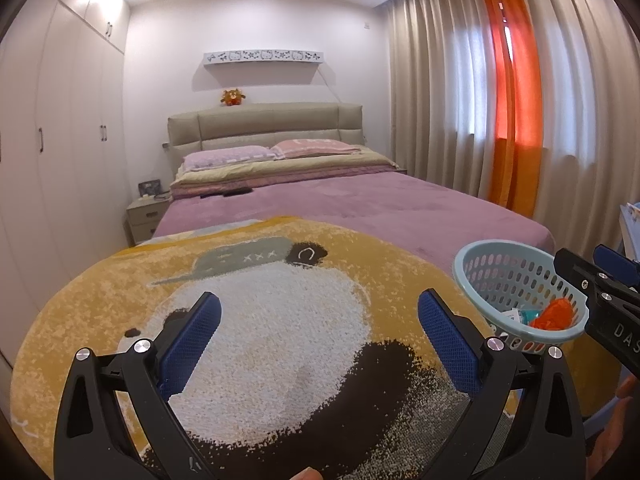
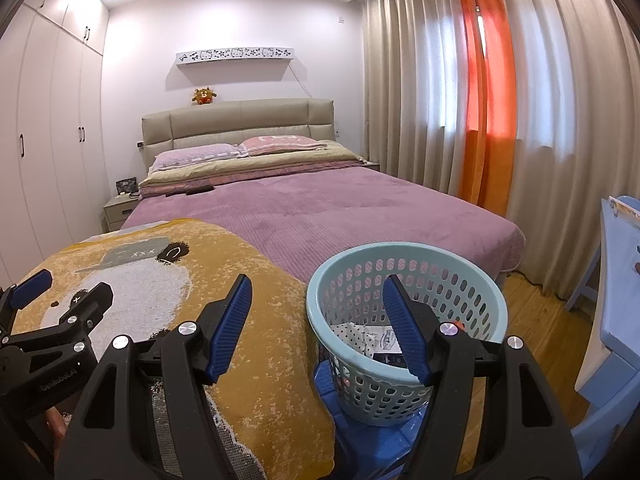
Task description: Collect trash
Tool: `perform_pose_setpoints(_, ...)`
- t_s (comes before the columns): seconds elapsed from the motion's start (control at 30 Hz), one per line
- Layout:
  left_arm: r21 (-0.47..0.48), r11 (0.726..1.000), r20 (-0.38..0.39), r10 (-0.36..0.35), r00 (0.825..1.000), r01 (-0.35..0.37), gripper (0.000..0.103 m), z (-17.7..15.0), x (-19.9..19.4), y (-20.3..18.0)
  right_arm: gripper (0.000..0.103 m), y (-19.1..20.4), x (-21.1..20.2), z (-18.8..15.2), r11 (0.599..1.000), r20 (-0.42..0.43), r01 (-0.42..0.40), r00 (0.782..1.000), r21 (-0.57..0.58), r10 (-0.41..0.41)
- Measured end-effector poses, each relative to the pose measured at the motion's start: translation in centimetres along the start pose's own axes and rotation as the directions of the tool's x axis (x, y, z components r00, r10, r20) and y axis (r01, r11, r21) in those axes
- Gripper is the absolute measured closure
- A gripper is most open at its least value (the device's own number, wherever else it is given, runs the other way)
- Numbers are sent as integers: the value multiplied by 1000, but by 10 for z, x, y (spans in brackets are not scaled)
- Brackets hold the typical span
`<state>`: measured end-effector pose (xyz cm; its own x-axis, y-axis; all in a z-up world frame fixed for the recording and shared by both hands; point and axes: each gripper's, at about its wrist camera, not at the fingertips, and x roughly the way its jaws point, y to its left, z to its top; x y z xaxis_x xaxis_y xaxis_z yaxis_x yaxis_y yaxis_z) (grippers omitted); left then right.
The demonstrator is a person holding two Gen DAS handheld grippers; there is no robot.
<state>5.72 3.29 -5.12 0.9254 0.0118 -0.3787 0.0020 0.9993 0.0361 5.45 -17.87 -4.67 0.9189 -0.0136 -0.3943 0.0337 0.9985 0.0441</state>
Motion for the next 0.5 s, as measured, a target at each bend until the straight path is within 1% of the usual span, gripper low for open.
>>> perform_pose_setpoints(0.2, 20, 1000, 12, 5, 1000, -5, 7, 2, -2, -4, 39, 1, -1, 1, 1000, -3, -4, 1000, 2, 4)
perform_pose_setpoints(0.5, 21, 1000, 9, 6, 1000, -6, 7, 3, -2, -5, 39, 1, -3, 1, 1000, -1, -4, 1000, 1, 4)
